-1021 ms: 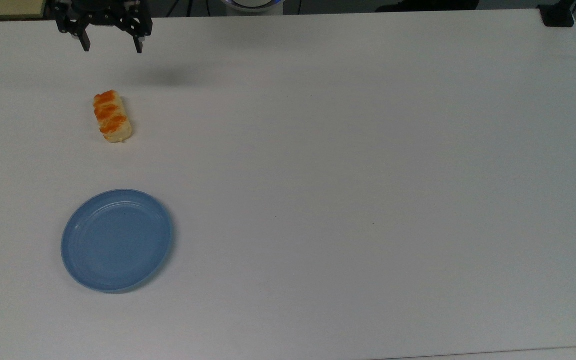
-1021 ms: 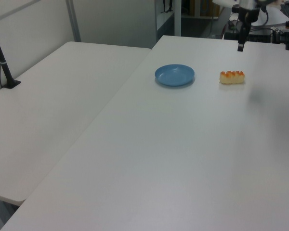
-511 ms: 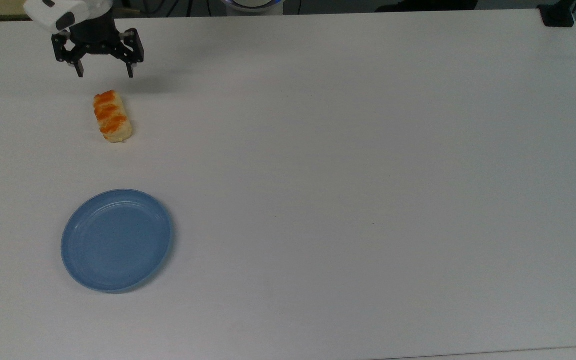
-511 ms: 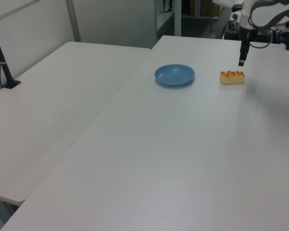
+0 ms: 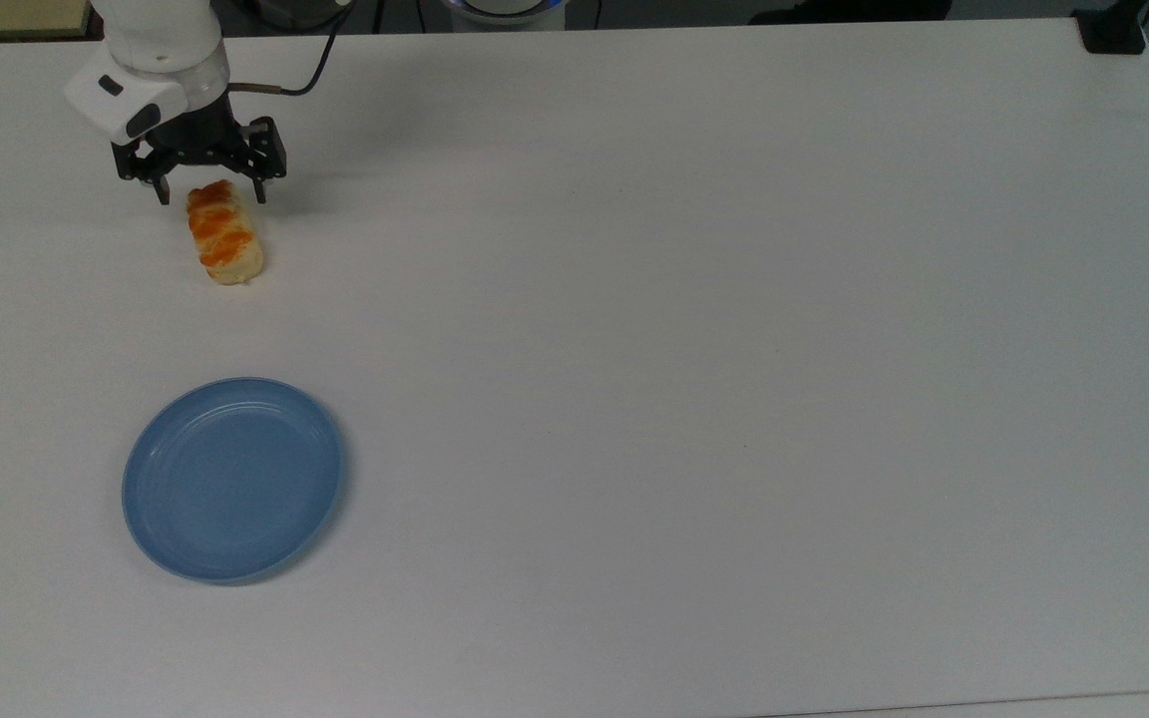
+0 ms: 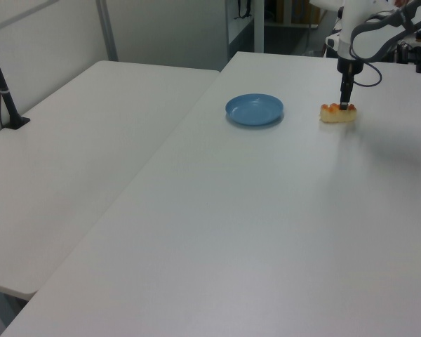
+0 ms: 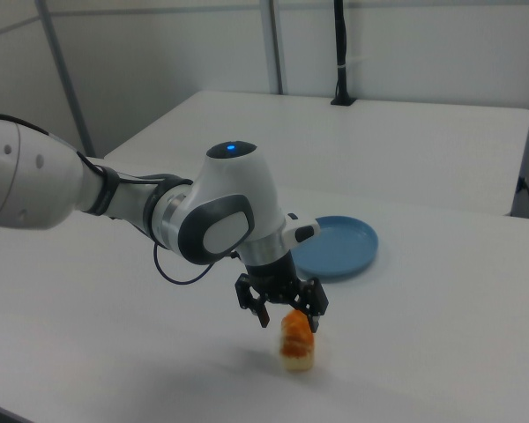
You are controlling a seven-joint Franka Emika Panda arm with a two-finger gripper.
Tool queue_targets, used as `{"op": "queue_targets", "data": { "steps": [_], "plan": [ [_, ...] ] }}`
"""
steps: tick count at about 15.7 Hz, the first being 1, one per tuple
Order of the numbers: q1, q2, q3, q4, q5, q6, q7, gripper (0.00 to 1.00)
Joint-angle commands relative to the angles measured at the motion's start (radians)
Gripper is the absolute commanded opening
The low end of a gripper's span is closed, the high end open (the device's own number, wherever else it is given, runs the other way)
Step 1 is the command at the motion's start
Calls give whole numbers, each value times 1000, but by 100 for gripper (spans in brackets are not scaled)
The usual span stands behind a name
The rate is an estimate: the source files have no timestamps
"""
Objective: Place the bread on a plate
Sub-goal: 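Move the open gripper over the glazed bread roll and lower it, then close the gripper on the bread roll and lift it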
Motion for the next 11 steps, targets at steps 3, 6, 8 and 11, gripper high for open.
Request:
{"op": "queue_targets", "data": {
  "steps": [3,6,8,11],
  "plan": [
    [-9,77,6,43,-32,22,-13,99],
    [-16,100,3,43,-35,46,-11,95],
    [-16,100,5,42,-35,46,-7,75],
    [-15,95,5,43,-32,39,-2,53]
  ]
}}
